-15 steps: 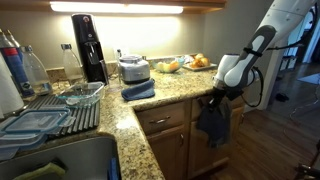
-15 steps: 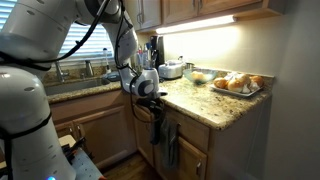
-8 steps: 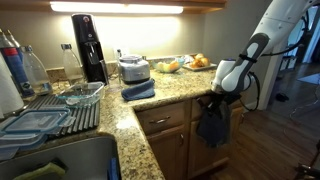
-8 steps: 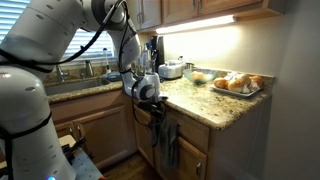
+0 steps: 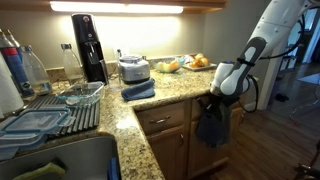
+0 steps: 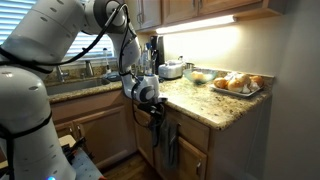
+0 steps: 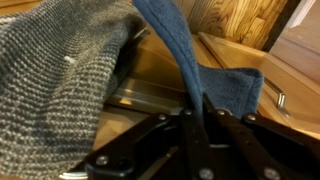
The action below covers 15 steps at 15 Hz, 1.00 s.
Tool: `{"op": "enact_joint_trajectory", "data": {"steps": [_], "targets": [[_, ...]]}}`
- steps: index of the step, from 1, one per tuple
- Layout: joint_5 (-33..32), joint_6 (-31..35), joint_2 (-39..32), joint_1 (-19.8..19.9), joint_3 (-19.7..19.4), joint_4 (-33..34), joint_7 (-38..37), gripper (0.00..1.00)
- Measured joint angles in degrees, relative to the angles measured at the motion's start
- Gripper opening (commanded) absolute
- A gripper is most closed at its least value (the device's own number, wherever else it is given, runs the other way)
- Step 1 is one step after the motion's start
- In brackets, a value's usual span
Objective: Put the towel on the counter on the hook hanging on the top drawer
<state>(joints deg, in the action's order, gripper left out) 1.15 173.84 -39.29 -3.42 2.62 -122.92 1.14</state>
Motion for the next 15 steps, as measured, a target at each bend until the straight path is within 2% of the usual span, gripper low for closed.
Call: {"op": "enact_joint_trajectory", "data": {"steps": [3,6,9,15], "targets": [[-0.24,2.15,-0.17,-1.23,-1.27,-0.44,0.00,0.62],[-0.40,7.01,0.05,-3.59,-3.84,-2.17,0.00,0.83],[-0.39,11.74,1.38,-5.52,-5.58,-5.67,0.00,0.98],[-0.82,15.35,7.71,-5.68,-3.90,-14.89,0.49,1.00]]}}
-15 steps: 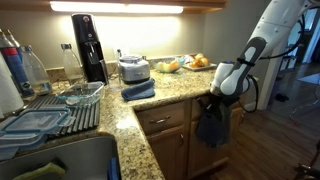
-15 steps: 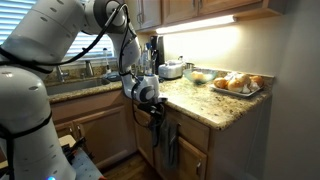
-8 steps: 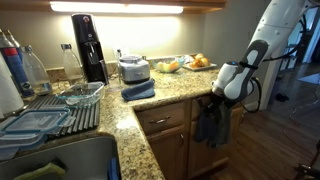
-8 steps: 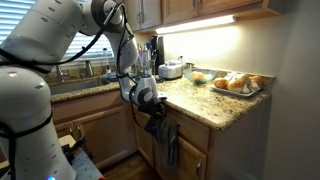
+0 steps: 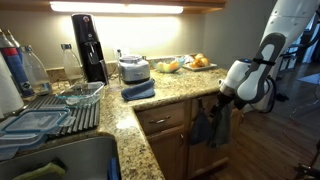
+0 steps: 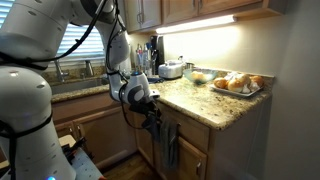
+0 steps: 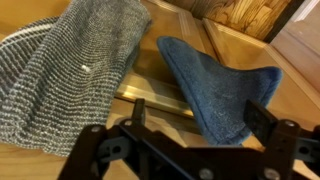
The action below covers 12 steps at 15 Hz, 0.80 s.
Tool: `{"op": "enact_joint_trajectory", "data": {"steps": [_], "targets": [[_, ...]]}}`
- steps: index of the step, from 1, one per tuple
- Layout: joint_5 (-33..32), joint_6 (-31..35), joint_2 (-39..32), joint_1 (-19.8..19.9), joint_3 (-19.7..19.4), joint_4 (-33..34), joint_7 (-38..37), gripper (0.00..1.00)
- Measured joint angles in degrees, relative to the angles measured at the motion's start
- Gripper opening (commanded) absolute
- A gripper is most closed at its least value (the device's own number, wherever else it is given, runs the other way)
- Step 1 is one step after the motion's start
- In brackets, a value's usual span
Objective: Put the towel on the counter on the hook hanging on the top drawer
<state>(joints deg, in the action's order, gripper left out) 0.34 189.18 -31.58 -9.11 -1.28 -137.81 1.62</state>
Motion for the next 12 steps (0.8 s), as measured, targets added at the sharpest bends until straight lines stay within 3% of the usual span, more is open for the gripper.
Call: {"op": "enact_joint_trajectory", "data": {"steps": [12], "targets": [[-2.31,0.68,16.71,-0.56,1.04,-12.90,2.89,1.00]]}}
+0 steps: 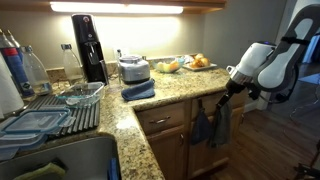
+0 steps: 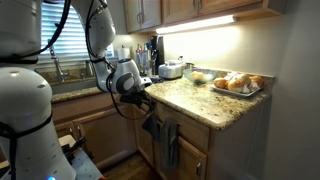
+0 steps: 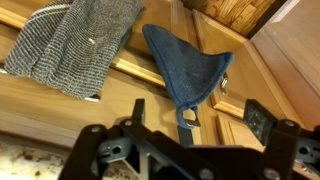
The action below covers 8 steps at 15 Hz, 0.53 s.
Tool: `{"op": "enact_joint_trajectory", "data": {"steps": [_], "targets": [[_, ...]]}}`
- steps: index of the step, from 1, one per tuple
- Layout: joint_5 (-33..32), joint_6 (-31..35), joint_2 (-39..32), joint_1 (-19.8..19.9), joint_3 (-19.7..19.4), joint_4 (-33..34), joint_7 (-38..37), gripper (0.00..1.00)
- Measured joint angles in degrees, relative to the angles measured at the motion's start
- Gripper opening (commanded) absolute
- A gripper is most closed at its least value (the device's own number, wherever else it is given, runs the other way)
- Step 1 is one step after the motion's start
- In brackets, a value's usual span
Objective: Put the towel on the counter on the hook hanging on the top drawer
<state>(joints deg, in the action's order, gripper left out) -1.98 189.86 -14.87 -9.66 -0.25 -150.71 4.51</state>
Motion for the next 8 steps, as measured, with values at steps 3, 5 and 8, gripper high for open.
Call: {"op": "enact_joint_trajectory", "data": {"steps": [3,5,8], "targets": [[-0.10,-0.05,2.09,-0.56,0.01,-1.35,0.59,1.00],[-0.10,-0.05,2.48,-0.74,0.01,-1.75,0.85,1.00],[-0.10,-0.05,2.49,-0.74,0.01,-1.84,1.03,1.00]]}}
